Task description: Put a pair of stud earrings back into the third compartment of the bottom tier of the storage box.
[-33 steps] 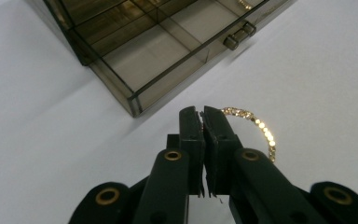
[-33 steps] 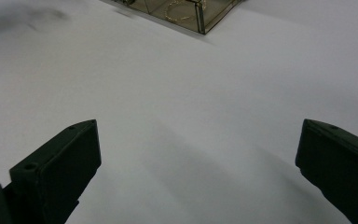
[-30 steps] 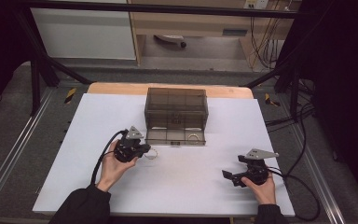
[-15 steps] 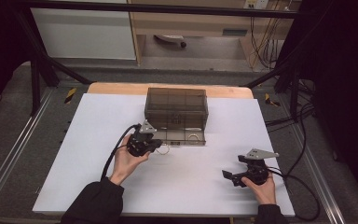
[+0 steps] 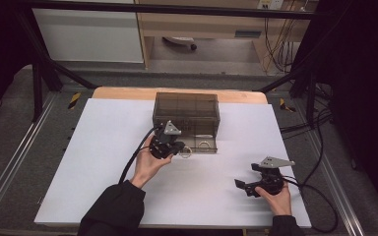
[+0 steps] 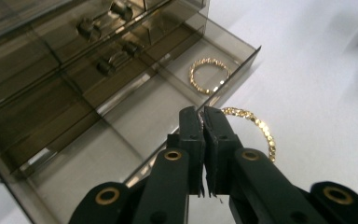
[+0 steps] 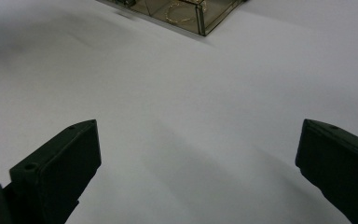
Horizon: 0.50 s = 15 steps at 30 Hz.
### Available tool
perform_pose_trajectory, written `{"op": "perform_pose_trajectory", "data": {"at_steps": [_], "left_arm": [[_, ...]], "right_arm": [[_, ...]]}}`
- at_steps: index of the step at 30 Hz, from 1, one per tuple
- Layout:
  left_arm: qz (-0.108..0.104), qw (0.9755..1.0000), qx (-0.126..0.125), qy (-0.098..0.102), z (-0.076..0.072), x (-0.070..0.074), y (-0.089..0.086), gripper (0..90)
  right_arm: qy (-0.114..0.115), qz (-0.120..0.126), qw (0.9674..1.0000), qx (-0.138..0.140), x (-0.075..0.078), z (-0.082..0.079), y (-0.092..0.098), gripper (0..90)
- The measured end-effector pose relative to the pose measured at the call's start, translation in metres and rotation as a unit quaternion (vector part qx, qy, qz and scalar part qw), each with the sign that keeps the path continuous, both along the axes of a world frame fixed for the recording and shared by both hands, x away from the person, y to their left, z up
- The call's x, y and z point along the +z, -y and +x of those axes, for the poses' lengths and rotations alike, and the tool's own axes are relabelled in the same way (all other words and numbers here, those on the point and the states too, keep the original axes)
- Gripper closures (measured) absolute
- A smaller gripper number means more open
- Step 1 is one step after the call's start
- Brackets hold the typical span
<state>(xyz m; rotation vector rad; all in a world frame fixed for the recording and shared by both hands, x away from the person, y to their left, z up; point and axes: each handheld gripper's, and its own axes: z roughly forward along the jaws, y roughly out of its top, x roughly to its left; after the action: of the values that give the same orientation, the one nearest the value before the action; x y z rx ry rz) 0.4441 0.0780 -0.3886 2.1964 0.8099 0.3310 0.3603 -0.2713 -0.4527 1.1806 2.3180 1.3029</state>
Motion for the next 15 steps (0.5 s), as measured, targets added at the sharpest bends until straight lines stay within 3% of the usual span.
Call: {"op": "perform_pose_trajectory", "data": {"at_steps": [15], "left_arm": [[0.007,1.0000,-0.001,0.003,0.018,0.006,0.030,86.6]], "right_arm": [[0.000,0.000,1.0000,0.001,0.000,0.000,0.000,0.8]]}}
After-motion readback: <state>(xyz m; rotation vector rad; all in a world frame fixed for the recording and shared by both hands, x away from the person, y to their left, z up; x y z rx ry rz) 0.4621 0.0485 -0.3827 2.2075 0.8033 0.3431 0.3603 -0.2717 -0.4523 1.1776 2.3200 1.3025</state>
